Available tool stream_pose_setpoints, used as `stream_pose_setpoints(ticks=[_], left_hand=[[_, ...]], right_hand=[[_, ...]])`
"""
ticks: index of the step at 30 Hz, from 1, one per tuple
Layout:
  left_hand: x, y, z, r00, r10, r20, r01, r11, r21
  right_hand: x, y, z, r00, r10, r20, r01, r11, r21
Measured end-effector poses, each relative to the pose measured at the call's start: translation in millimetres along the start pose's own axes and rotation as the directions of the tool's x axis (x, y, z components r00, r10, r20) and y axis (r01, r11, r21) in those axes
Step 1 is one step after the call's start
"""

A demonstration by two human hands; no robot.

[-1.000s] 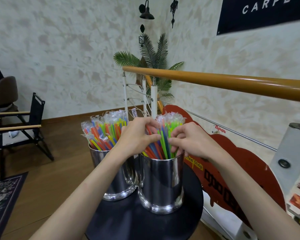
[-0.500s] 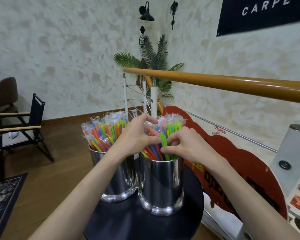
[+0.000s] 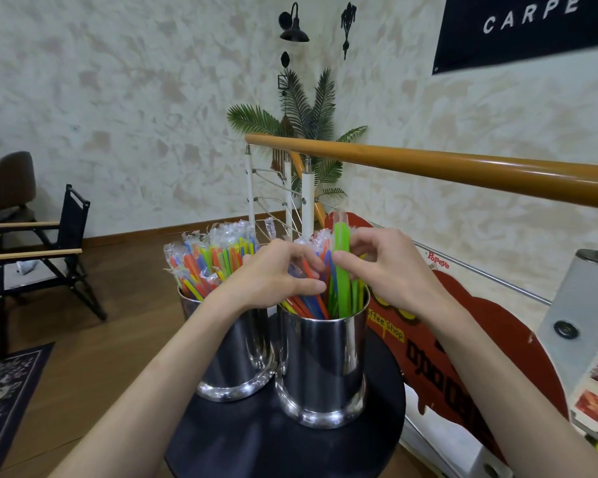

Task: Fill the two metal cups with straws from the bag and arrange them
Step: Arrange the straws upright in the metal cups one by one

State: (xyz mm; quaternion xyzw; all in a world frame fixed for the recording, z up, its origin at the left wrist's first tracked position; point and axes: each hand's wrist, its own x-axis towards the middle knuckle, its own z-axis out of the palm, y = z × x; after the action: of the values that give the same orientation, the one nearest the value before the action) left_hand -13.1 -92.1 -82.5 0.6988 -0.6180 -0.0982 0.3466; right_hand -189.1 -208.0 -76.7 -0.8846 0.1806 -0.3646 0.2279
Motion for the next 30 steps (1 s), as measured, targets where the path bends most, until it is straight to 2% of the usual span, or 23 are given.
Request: stream_pose_setpoints(ticks=[4, 10, 19, 22, 25, 27, 30], left_hand=[[-2.0, 7.9, -0.6, 0.997, 0.030, -0.075, -0.035, 0.997, -0.064], [-3.0, 16.1, -1.3, 0.978, 0.061, -0.199, -0.105, 0.970, -0.218], [0.2, 13.9, 2.7, 0.966, 0.073, -0.248, -0.115, 0.981, -0.157], [3.0, 13.0, 3.3, 0.959, 0.069, -0.276, -0.115, 0.981, -0.155], [5.3, 15.5, -0.5, 0.939, 0.068, -0.336, -0.134, 0.975, -0.177], [5.8, 19.7, -2.9, 0.927, 0.054, -0.371, -0.134, 0.972, -0.192], [6.4, 24.7, -3.5, 0.915, 0.055, -0.400, -0.150, 0.966, -0.211]], right_hand=[[-4.6, 0.9, 7.0, 0.999, -0.022, 0.049, 0.017, 0.995, 0.102], [-5.9, 1.6, 17.8, 0.998, 0.002, 0.059, -0.008, 0.994, 0.112], [-7.3, 3.6, 26.1, 0.999, -0.054, 0.003, 0.054, 0.997, 0.047], [-8.4, 4.0, 18.4, 0.983, -0.105, 0.149, 0.099, 0.994, 0.047], [-8.4, 3.9, 8.5, 0.935, -0.125, 0.333, 0.134, 0.991, -0.005], [-7.6, 3.9, 5.2, 0.920, -0.111, 0.376, 0.152, 0.985, -0.082], [-7.0, 0.9, 4.1, 0.926, -0.139, 0.350, 0.180, 0.980, -0.087]])
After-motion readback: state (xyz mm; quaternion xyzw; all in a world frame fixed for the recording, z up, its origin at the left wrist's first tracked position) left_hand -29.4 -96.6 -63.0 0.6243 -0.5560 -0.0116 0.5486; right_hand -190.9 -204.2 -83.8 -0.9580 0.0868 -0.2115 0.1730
